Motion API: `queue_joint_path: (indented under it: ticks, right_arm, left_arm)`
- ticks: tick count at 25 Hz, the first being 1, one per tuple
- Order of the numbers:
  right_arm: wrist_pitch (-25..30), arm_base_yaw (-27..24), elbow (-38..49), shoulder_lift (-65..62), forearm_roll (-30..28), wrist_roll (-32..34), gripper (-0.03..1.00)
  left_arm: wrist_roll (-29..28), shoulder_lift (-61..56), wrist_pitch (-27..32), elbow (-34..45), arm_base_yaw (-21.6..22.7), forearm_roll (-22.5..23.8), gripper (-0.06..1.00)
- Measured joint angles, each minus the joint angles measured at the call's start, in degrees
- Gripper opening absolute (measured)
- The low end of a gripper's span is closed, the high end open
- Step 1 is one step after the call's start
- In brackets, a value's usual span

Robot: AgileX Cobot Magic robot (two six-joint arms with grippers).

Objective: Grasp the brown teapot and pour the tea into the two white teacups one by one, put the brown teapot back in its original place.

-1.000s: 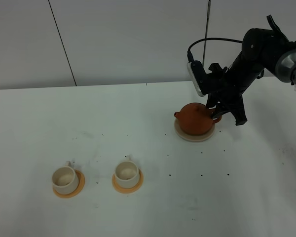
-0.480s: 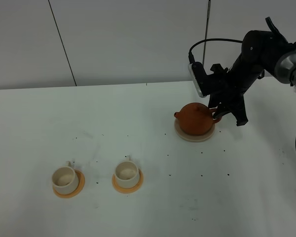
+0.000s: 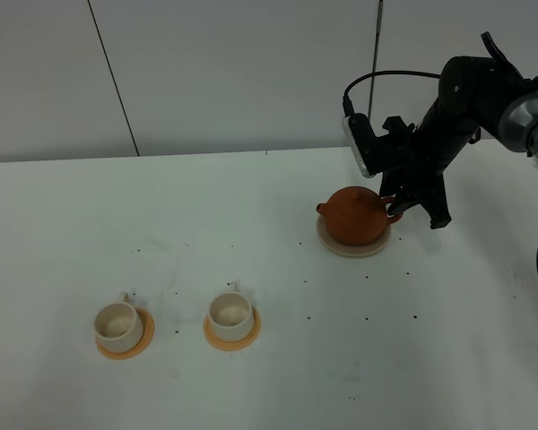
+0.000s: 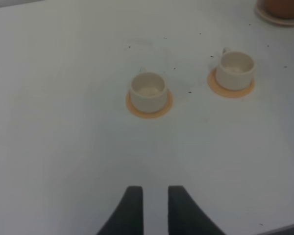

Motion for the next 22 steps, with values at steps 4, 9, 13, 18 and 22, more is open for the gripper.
queue_joint_path:
  ticks: [4, 9, 13, 18, 22]
  right_arm:
    - [0.00, 0.00, 0.00, 0.00, -0.19, 0.07, 0.24]
    - [0.12, 0.00, 0.00, 0.00, -0.19, 0.33, 0.23]
    - [0.69, 0.00, 0.00, 0.00, -0.26, 1.14, 0.22]
    - [0.69, 0.00, 0.00, 0.00, -0.30, 1.78, 0.16]
    - [0.76, 0.00, 0.00, 0.00, -0.10, 1.78, 0.11]
  left_arm:
    - [0.00, 0.00, 0.00, 0.00, 0.00, 0.00, 0.20]
    - [0.00, 0.00, 0.00, 0.00, 0.00, 0.00, 0.20]
    - [0.00, 0.00, 0.00, 0.00, 0.00, 0.00, 0.20]
    - [0.00, 0.00, 0.00, 0.00, 0.00, 0.00, 0.20]
    - [0.00, 0.00, 0.00, 0.00, 0.00, 0.00, 0.20]
